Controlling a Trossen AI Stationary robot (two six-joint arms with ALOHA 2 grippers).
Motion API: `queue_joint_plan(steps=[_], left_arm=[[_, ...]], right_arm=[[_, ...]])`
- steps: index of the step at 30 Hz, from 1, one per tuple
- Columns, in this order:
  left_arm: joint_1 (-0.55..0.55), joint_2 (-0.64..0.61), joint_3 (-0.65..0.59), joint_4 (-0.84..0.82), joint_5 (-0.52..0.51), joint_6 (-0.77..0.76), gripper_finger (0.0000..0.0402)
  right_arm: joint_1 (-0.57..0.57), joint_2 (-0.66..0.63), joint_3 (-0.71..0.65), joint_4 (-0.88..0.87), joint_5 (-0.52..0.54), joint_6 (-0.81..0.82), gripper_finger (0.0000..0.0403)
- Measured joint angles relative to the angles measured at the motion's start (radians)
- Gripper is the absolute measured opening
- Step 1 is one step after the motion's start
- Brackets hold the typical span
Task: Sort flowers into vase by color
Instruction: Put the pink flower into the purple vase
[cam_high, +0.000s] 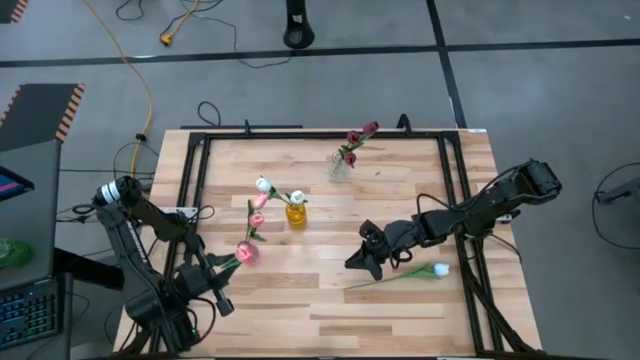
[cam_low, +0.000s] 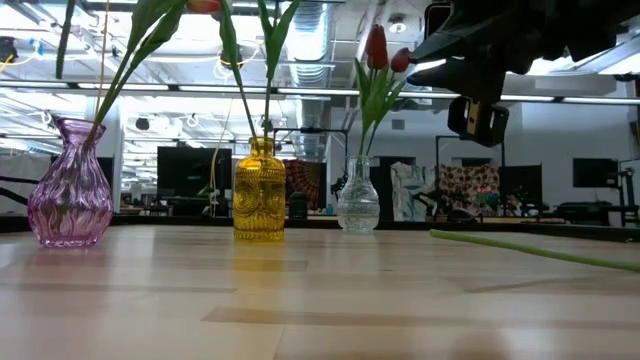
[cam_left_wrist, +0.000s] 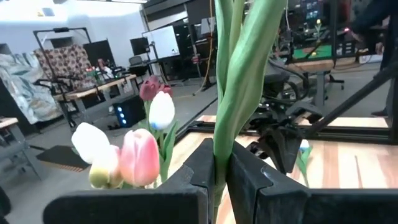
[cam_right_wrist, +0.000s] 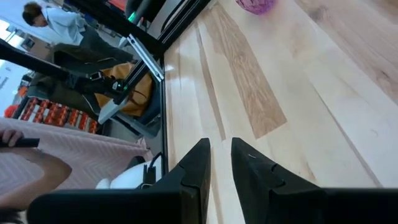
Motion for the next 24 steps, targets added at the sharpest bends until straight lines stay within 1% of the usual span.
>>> queue_joint_plan(steps=[3,7,9,14,17,20,24], left_arm=[[0.005,0.000,0.000,-0.060,0.000,-0.061,0.0016],[0.007,0.000,-0.013,-0.074,-0.003,-0.074,0.0016],[0.014,0.000,-0.041,-0.077,-0.003,-0.094,0.0016],[0.032,-0.027,-0.138,-0.084,-0.007,-0.221,0.0016],[0.034,-0.053,-0.183,-0.084,-0.015,-0.261,0.0015],[0.034,-0.075,-0.213,-0.083,-0.009,-0.281,0.0015],[0.034,-0.102,-0.216,-0.083,-0.007,-0.297,0.0015]], right_arm=[[-0.001,0.000,0.000,0.000,0.010,-0.001,0.0093],[-0.001,0.000,0.000,0.000,0.021,-0.003,0.0093],[-0.001,0.000,0.000,0.000,0.023,-0.003,0.0093],[-0.001,0.000,0.000,0.000,0.023,-0.003,0.0093],[-0.001,0.000,0.000,0.000,0.023,-0.003,0.0093],[-0.001,0.000,0.000,0.000,0.023,-0.003,0.0093],[-0.001,0.000,0.000,0.000,0.023,-0.003,0.0093]])
